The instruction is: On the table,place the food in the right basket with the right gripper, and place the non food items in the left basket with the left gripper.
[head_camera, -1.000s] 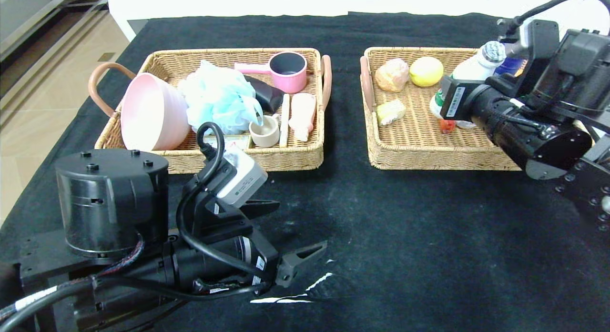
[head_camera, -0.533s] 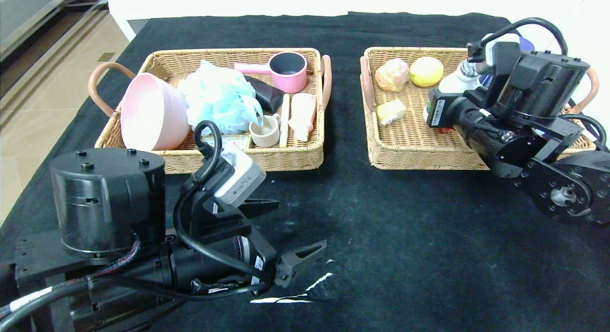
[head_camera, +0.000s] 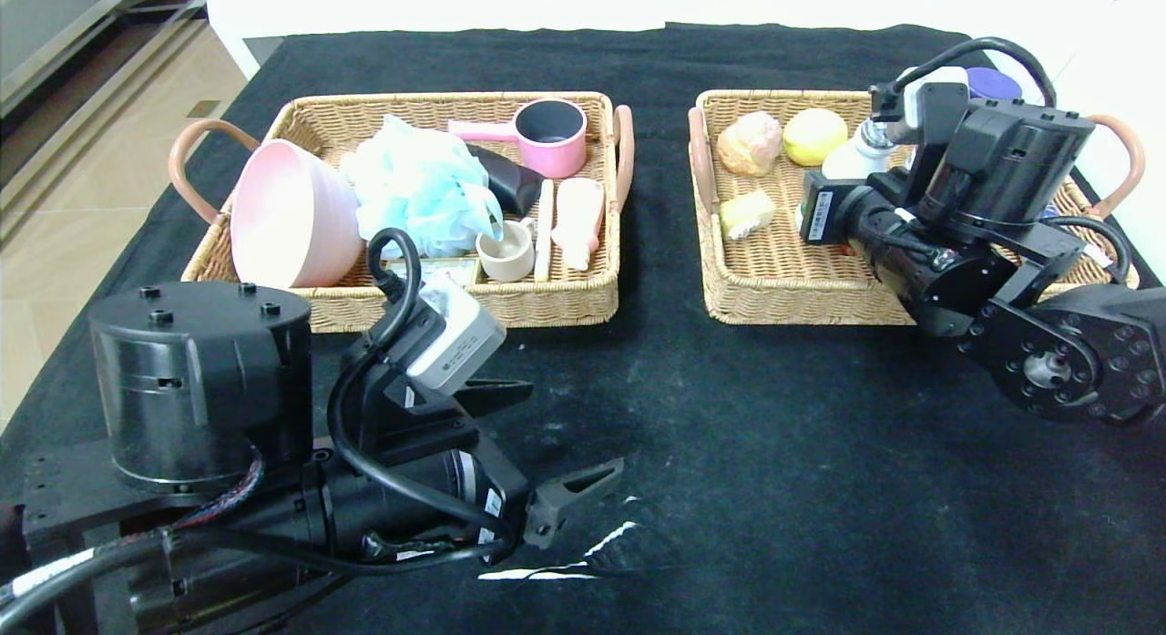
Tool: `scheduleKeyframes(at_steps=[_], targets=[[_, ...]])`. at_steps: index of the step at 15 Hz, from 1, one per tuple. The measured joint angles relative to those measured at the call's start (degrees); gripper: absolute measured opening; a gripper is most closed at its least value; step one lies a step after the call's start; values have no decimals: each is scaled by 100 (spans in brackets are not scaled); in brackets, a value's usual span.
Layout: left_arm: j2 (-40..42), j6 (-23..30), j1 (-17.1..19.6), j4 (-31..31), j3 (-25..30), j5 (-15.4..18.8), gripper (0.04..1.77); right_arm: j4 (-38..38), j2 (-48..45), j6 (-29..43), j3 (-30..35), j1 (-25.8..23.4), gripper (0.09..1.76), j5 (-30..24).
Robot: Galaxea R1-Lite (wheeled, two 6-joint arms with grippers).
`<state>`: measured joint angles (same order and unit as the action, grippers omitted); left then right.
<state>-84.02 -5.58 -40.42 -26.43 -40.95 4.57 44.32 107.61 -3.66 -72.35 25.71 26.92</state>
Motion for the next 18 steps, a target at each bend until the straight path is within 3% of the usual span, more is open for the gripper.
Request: scheduleKeyframes(at_steps=[7, 13, 18], targets=[[23, -4, -9, 0, 0, -11, 172, -20, -41, -66, 63, 20, 141, 111], [45, -9, -6, -2, 0, -30, 172, -288, -479, -85, 512, 174, 157, 139], [105, -1, 2, -2, 21, -94, 172, -1002, -1211, -83, 976, 511, 164, 130]])
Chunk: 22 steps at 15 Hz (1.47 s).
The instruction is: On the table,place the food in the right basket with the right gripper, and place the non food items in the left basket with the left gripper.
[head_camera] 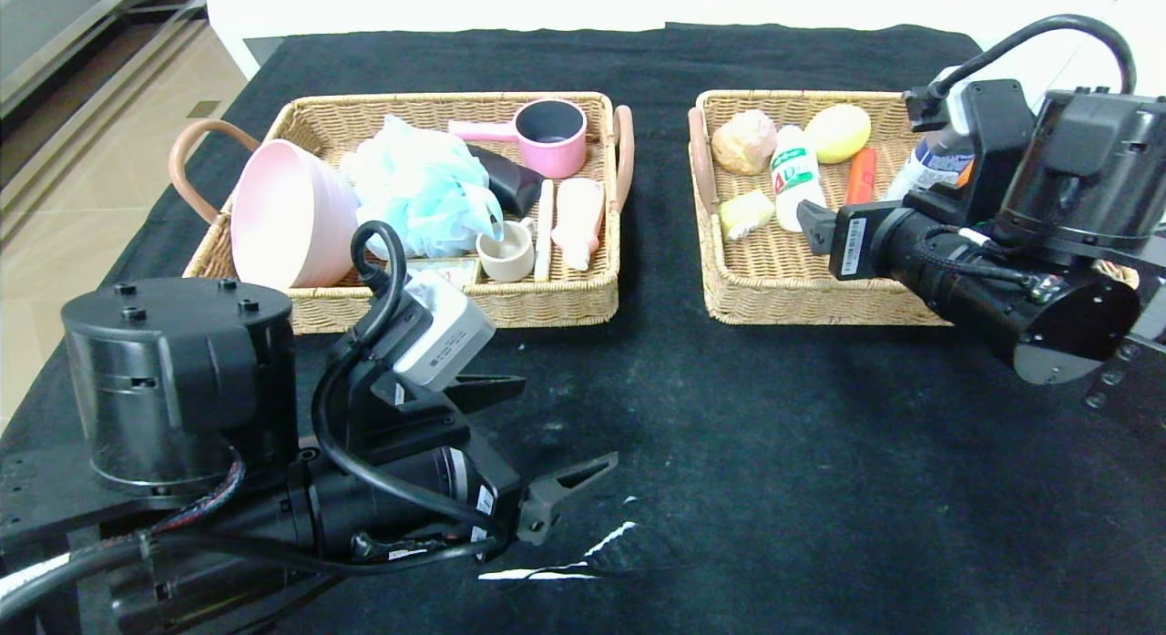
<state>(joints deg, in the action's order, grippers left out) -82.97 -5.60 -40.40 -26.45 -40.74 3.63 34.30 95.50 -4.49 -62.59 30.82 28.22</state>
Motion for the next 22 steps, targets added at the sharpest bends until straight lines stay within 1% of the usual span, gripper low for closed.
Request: scheduleKeyframes(at_steps=[2, 5, 7, 9, 11, 15, 17, 18, 20, 22], targets=[[48, 0, 5, 0, 0, -6, 172, -350, -347, 11, 250, 219, 165, -11], [133, 4, 63, 0, -13, -22, 172, -488, -903, 24, 870, 630, 167, -52], [222, 20, 230, 0, -16, -66, 172, -506, -1270, 24, 1367, 853, 168, -152], [334, 20, 413, 0, -16, -80, 172, -534, -1648, 22, 1797, 925, 168, -466], [500, 11, 579, 44, 59, -88, 172, -591, -2029, 5, 2086, 862, 169, -656], [981, 4, 1063, 123, 382, -79, 172, -1371, -2921, 2, 2406, 578, 170, -1219], [1287, 1, 1259, 177, 561, -80, 172, -1631, -3395, 2, 2543, 399, 170, -1480], [1458, 0, 1362, 300, 621, -83, 172, -1805, -3657, 2, 2606, 297, 170, -1640], [1869, 1, 1546, 796, 675, -85, 172, -2333, -4168, 2, 2673, 21, 170, -1954], [2360, 1, 1694, 1353, 660, -91, 172, -2667, -4645, -13, 2700, -306, 170, -2197]])
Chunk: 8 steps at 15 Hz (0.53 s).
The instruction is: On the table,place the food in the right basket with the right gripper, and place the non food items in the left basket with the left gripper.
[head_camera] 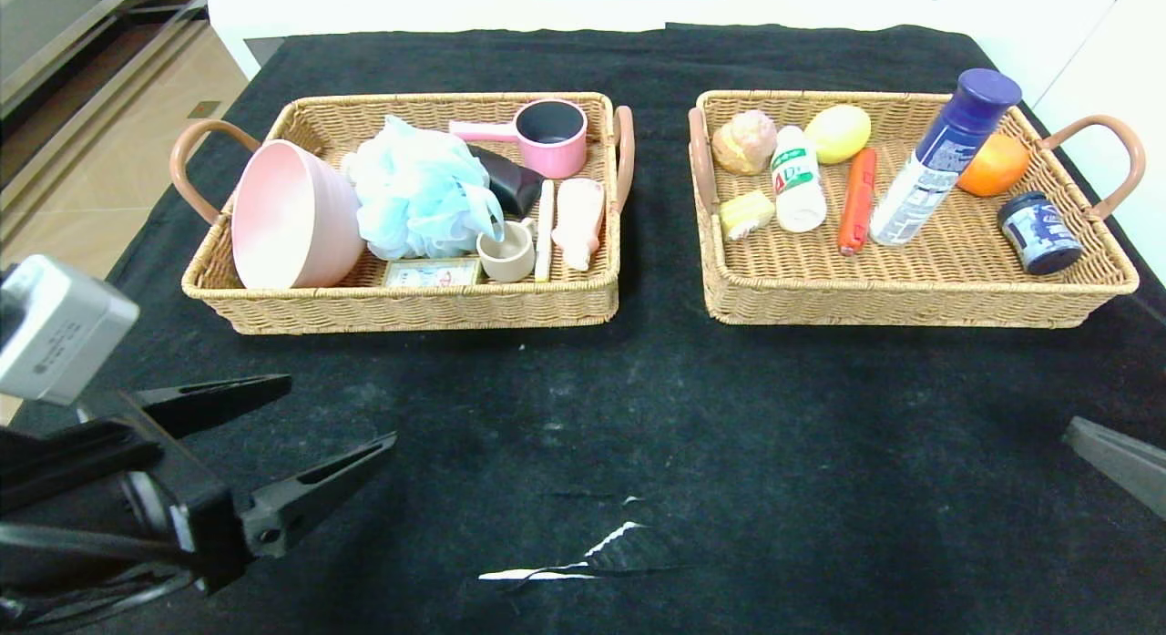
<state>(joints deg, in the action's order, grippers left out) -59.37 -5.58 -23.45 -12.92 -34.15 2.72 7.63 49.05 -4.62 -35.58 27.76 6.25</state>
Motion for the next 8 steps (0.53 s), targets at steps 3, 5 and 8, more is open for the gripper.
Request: scheduleKeyframes(at_steps=[3, 5, 8], targets=[[822, -4, 265, 879, -102, -18, 172, -319, -669, -83, -51, -745, 170, -364], [1348, -45, 369, 1619, -322, -195, 172, -984, -1122, -116, -278, -1300, 170, -674], [2021, -138, 485, 2526, -794, -393, 172, -2154, -1755, -150, -923, -2319, 170, -1419]])
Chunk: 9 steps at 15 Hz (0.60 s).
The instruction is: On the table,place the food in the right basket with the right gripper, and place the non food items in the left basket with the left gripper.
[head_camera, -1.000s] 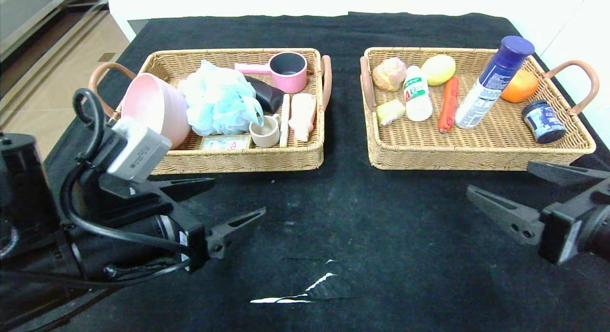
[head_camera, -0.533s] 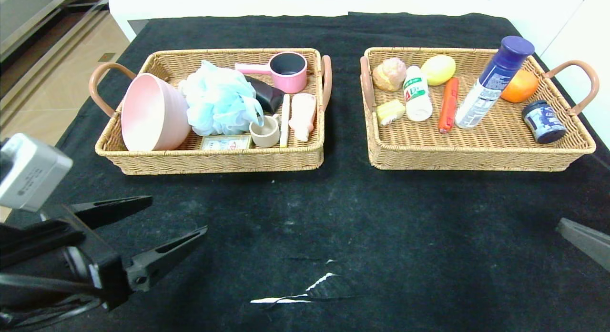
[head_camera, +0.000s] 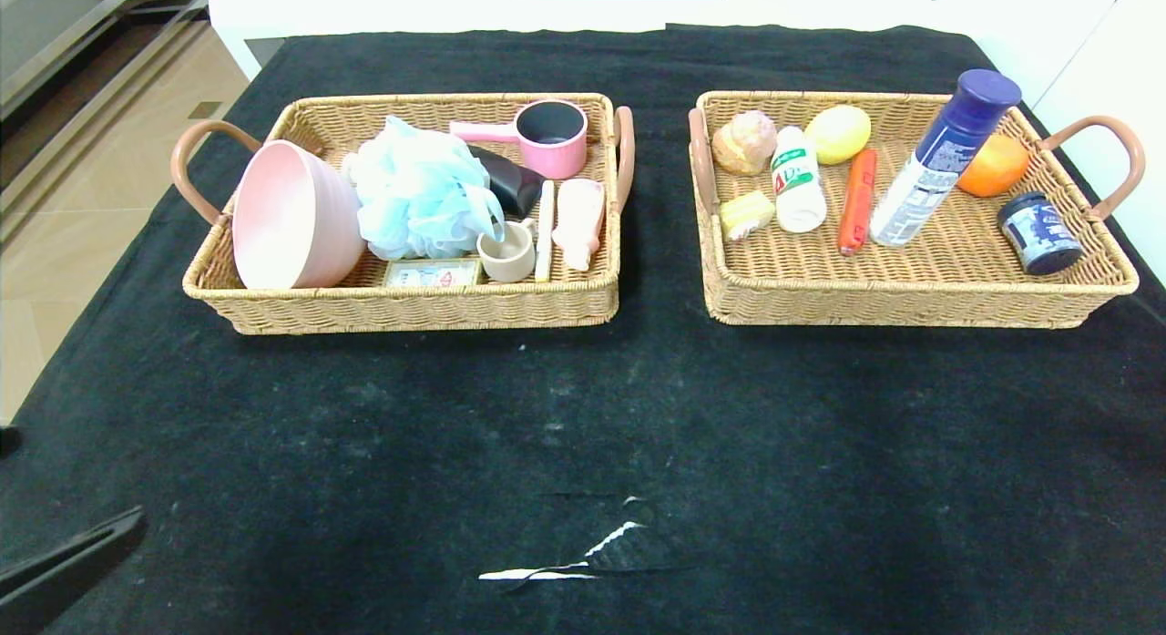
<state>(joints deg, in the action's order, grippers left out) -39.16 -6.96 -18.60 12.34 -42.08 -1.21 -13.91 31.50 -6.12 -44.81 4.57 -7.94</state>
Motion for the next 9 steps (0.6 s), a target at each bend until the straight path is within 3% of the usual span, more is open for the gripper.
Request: scheduleKeyframes(at_steps=[4, 9], targets=[[741, -218, 736, 544, -373, 48, 172, -968, -870, -2, -364, -594, 170, -226], [1651, -255, 1045, 1534, -577, 211, 172, -1318, -1532, 4, -201, -655, 170, -215]])
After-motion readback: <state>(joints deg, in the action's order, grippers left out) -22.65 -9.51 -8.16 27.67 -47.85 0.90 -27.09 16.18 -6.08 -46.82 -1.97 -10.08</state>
